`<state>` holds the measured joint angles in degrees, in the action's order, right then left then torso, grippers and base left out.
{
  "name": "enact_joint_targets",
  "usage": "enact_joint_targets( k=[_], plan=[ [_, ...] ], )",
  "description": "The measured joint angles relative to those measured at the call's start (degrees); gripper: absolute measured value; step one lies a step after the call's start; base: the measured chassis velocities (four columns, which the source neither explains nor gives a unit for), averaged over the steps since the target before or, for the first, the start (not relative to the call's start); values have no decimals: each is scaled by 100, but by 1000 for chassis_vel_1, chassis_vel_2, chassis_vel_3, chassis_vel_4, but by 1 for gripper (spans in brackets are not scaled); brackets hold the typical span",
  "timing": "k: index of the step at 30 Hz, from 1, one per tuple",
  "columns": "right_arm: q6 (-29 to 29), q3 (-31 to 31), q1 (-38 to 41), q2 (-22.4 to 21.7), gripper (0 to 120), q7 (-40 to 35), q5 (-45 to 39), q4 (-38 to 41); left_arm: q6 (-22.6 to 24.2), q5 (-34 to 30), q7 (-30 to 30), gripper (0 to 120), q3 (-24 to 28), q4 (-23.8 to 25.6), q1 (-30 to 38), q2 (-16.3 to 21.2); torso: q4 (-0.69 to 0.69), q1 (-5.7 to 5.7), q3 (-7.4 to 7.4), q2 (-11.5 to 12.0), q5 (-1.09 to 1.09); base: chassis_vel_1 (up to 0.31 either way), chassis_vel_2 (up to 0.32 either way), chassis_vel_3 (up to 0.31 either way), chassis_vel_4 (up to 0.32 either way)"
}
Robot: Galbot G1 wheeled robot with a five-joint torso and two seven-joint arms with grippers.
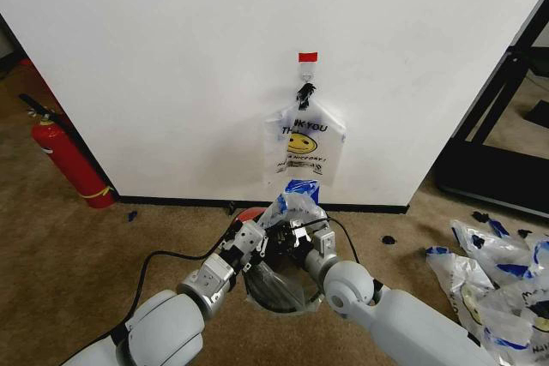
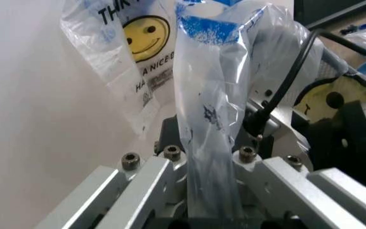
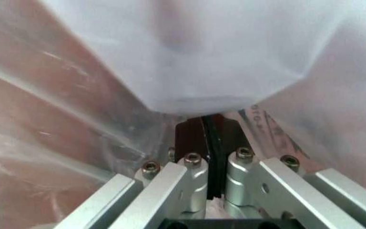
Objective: Pick up the garbage bag from the wall and place it over the trash bin.
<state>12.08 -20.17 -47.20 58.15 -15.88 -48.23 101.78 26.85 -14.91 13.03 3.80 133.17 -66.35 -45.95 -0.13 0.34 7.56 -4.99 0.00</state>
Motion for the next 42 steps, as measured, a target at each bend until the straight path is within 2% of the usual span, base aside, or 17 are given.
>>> enact_joint_targets(
  k=[7, 12, 14, 16, 17, 19, 20, 21, 22, 24, 28, 30, 33, 38, 39, 42],
  plan=[
    [-369, -3, -168, -116, 0, 776, 17, 5, -21, 31, -12, 5, -23, -66, -31, 3, 0, 0, 0, 0, 0, 0, 0, 0, 0],
    [-470, 251, -434, -479, 0, 1712, 454, -27, -27, 32, -22, 5, -37, -162, -12, 3, 0, 0, 0, 0, 1, 0, 0, 0, 0],
    [-498, 278, -458, -514, 0, 1814, 485, -30, -28, 31, -23, 5, -38, -174, -11, 3, 0, 0, 0, 0, 1, 0, 0, 0, 0],
    [-732, 407, -548, -671, 0, 2427, 575, -58, -30, 6, -23, 5, -43, -228, -1, 3, -1, 0, 0, 0, 1, 0, 0, 0, 0],
    [-1037, 508, -592, -765, 0, 2922, 585, -111, -33, -11, -23, 5, -47, -273, 10, 2, -1, 0, 0, 0, 0, 0, 0, 0, 0],
    [-1321, 589, -613, -821, 0, 3386, 567, -170, -41, -22, -23, 5, -49, -326, 25, 0, -1, 0, 0, 0, 0, 0, 0, 0, 0],
    [-1723, 713, -626, -888, 0, 4245, 385, -262, -48, -33, -21, 5, -49, -403, 49, -8, -1, 0, 0, 0, 1, 0, 0, 0, 0],
    [-1832, 757, -627, -906, 0, 4552, 266, -285, -49, -37, -20, 5, -49, -434, 59, -13, -1, 0, 0, 0, 1, 0, 0, 0, 0],
    [-1832, 757, -627, -906, 0, 4552, 266, -285, -49, -37, -20, 5, -49, -434, 59, -13, -1, 0, 0, 0, 1, 0, 0, 0, 0],
    [-2025, 995, -627, -972, 0, 5841, -567, -302, -57, -52, -14, 5, -50, -626, 111, -27, 0, 0, 0, 0, 1, 0, 0, 0, 0],
    [-1852, 1457, -653, -1004, 0, 6719, -1576, -263, -61, -99, -3, 5, -86, -752, 128, -23, 0, 0, 0, 0, 1, 0, 0, 0, 0],
    [-1798, 1583, -654, -1014, 0, 6891, -1731, -286, -62, -116, -1, 5, -93, -766, 129, -21, 0, 0, 0, 0, 1, 0, 0, 0, 0],
    [-1493, 2180, -652, -1070, 0, 7738, -1978, -547, -62, -146, 12, 5, -108, -812, 130, -25, -1, 0, 0, 0, 1, 0, 0, 0, 0],
    [-1544, 2500, -667, -1110, 6, 7550, -2147, -626, -62, -150, 13, 5, -127, -819, 116, -31, -1, 0, 0, 0, 1, 0, 0, 0, 0],
    [-1736, 2552, -695, -1113, 15, 6946, -2268, -627, -58, -161, 14, 5, -145, -789, 109, -33, 0, 0, 0, 0, 1, 0, 0, 0, 0],
    [-2082, 2518, -833, -1025, 26, 5812, -2295, -617, -37, -177, 14, 5, -175, -652, 91, -24, 0, 0, 0, 0, 2, 0, 0, 0, 0]
  ],
)
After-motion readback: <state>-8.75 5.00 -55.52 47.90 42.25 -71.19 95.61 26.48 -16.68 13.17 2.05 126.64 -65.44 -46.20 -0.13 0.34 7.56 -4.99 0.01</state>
